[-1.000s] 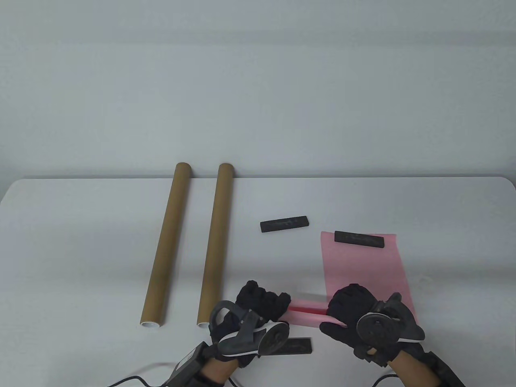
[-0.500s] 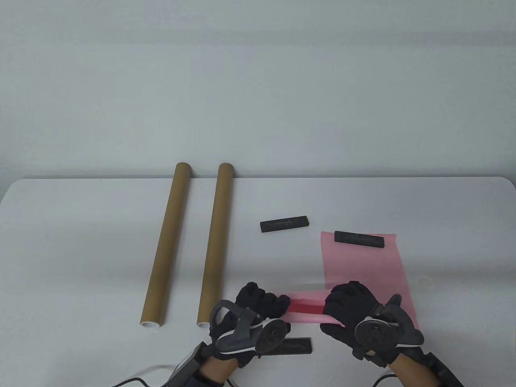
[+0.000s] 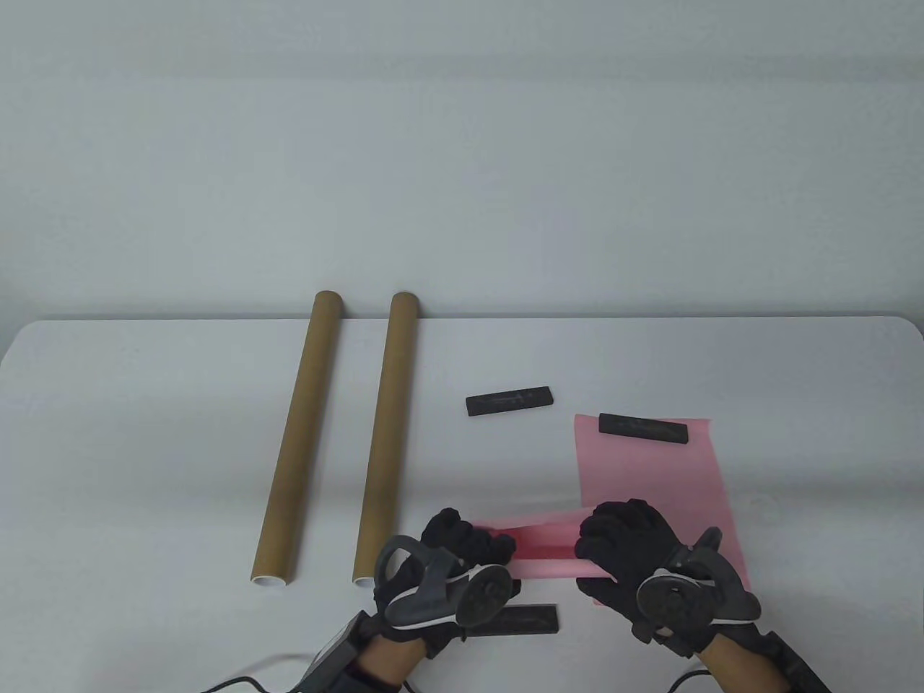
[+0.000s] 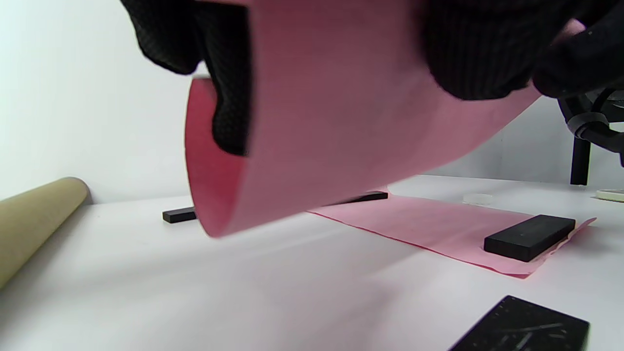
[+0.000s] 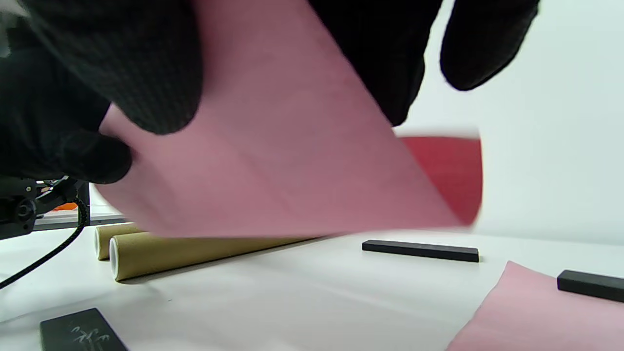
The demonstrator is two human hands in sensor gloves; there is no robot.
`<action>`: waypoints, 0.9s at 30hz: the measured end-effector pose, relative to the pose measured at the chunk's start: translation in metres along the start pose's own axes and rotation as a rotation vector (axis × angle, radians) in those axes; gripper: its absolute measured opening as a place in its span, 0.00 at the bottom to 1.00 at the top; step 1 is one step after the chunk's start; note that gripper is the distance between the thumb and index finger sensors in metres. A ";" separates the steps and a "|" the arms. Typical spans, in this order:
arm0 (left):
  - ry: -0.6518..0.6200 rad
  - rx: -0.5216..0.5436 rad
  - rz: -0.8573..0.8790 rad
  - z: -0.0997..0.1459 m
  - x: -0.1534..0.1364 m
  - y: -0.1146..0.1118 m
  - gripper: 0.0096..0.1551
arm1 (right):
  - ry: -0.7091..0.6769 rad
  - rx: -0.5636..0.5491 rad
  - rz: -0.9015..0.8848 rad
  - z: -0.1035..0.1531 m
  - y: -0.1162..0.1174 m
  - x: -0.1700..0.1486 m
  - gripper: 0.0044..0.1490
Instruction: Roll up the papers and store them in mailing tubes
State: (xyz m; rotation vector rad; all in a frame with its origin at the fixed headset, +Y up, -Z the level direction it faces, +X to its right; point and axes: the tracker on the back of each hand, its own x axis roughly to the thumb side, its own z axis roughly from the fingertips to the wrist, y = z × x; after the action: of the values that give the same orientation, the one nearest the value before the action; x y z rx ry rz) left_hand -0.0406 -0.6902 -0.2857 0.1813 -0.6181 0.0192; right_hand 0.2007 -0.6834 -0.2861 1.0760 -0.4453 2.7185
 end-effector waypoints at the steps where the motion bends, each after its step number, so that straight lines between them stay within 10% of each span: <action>1: -0.002 0.017 -0.018 0.000 0.001 0.001 0.39 | 0.006 0.010 -0.005 0.000 0.001 -0.002 0.29; 27: -0.008 0.012 0.031 -0.001 -0.001 0.003 0.36 | 0.011 -0.027 -0.113 0.001 -0.005 -0.007 0.40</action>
State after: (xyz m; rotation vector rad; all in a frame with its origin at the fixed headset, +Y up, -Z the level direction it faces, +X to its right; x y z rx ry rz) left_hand -0.0414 -0.6875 -0.2864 0.1836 -0.6292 0.0524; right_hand 0.2079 -0.6799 -0.2891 1.0450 -0.4055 2.6110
